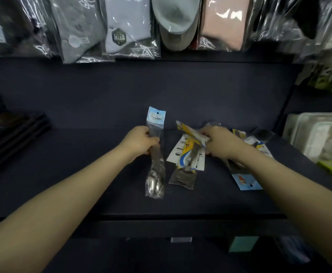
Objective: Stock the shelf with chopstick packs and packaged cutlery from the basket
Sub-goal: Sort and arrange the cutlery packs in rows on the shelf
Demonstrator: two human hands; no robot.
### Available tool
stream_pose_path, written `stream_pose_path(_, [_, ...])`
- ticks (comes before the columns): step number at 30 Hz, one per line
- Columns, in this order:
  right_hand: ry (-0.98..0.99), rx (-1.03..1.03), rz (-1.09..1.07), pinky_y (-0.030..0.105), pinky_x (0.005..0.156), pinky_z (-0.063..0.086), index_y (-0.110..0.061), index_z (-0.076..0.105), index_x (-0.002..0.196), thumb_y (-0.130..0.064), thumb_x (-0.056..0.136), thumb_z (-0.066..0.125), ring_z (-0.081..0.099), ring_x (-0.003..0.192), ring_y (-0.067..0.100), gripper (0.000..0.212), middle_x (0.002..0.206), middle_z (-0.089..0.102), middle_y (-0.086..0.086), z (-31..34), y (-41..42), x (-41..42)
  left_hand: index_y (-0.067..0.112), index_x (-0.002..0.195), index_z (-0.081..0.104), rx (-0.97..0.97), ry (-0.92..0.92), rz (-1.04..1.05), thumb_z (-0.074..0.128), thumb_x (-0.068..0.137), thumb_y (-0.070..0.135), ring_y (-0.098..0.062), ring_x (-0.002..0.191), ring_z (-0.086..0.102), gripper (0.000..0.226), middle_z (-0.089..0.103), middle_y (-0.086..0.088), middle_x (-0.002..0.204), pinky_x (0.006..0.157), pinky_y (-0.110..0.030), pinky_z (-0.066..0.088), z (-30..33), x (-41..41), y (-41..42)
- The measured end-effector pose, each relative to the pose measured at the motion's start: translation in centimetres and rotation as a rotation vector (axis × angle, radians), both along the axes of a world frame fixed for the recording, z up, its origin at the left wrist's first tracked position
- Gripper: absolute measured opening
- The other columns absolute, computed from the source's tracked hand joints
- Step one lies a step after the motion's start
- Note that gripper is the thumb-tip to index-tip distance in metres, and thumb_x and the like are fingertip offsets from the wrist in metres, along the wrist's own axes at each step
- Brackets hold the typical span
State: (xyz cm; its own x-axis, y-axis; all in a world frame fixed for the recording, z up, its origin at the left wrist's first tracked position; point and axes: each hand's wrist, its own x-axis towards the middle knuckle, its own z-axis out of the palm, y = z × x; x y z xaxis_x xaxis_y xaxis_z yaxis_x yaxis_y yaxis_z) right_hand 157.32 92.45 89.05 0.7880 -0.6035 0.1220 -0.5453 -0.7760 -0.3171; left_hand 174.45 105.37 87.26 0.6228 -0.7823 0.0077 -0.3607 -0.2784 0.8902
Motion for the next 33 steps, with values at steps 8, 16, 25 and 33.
stream_pose_path(8, [0.173,-0.323,-0.186,0.040,0.082,0.046,-0.007,0.051,0.125,0.003,0.087,0.038,0.056,0.111,0.039,0.041,0.125,0.055,0.019,-1.5,0.5,2.3,0.019,0.136,0.040,0.257,-0.558,-0.314,0.056,0.089,0.015,-0.010,0.084,0.058,0.050,0.062,-0.004,0.110,0.078,-0.023,0.046,-0.8,2.4,1.9])
stream_pose_path(16, [-0.017,0.041,-0.017,0.029,0.104,0.026,-0.009,0.049,0.131,-0.030,0.099,0.034,0.039,0.131,0.028,0.041,0.141,0.046,0.013,-2.7,0.3,0.3,0.033,0.133,0.047,0.399,-0.941,-0.931,0.051,0.091,0.015,-0.005,0.139,0.022,0.046,0.030,0.012,0.151,0.109,-0.012,0.013,0.1,2.1,3.4])
stream_pose_path(25, [0.320,-0.145,-0.281,0.047,0.099,0.042,-0.026,0.042,0.135,-0.040,0.090,0.046,0.046,0.124,0.034,0.047,0.141,0.046,0.009,-3.7,-3.8,-5.4,0.019,0.098,0.062,0.049,-1.284,-0.797,0.027,0.087,0.050,-0.017,0.092,0.062,0.048,0.068,0.003,0.097,0.081,-0.034,0.048,-1.2,2.0,0.9])
stream_pose_path(33, [0.326,-0.377,-0.194,0.033,0.067,0.038,-0.004,0.057,0.098,-0.008,0.091,0.043,0.057,0.101,0.034,0.016,0.112,0.057,0.017,-3.2,-2.6,-4.3,0.010,0.084,0.050,-0.101,-0.765,-0.341,0.043,0.094,0.028,-0.023,0.050,0.058,0.021,0.059,0.000,0.064,0.058,-0.035,0.050,1.2,1.6,0.1])
